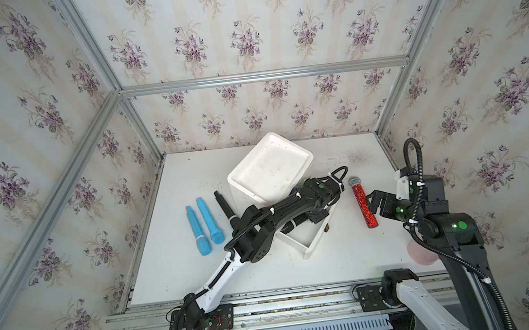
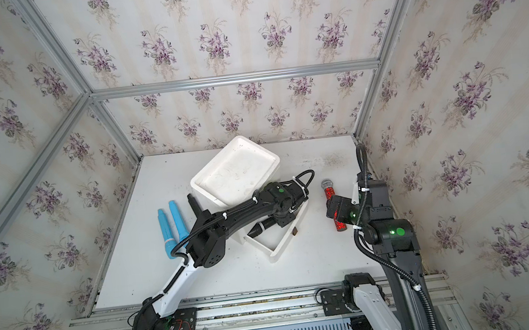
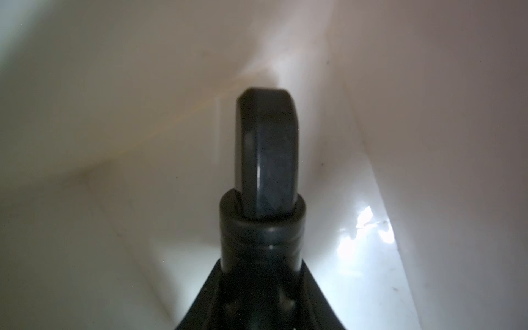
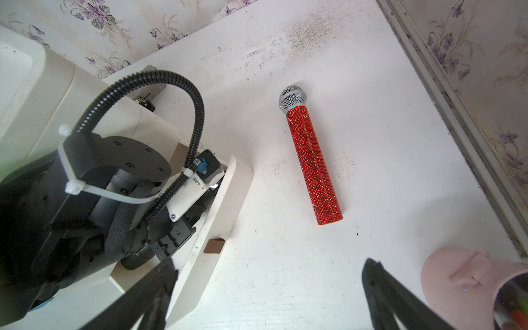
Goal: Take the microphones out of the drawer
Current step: Pick up the microphone from the drawer.
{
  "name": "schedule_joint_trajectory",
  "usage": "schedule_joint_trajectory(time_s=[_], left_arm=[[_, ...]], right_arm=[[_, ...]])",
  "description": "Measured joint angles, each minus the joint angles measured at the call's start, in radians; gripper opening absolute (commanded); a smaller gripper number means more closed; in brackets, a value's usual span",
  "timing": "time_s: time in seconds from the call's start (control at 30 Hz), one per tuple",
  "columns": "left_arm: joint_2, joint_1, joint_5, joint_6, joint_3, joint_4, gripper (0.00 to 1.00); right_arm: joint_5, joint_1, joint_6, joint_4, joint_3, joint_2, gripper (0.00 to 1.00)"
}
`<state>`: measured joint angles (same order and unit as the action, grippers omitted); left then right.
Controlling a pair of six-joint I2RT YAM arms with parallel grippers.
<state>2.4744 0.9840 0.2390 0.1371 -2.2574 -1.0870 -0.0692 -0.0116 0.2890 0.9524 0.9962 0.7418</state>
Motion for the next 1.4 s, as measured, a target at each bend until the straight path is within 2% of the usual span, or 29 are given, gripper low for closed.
schedule_joint_trajectory(time_s=[0.23,0.57,0.93,1.4], left_arm=[[-0.051,-0.013,-0.017,-0.021,0.005,-0.008,0.00],[-0.135,-0.045,-0.118,-0.090,0.019,-0.006,0.00],[-0.304,-0.048,-0.314,-0.113,0.054,0.068,0.00],[-0.529,-0.130,-0.530,-0.204,0.058,0.142,0.00]], right_arm=[[-0.003,0.000,0.000,-0.024,-0.010,0.000,1.00],[-0.008,0.000,0.000,-0.036,-0.024,-0.002,1.00],[-0.006,0.000,0.000,-0.040,-0.033,-0.003,1.00],[-0.026,0.000,-0.002,-0.082,-0.041,0.012,1.00]])
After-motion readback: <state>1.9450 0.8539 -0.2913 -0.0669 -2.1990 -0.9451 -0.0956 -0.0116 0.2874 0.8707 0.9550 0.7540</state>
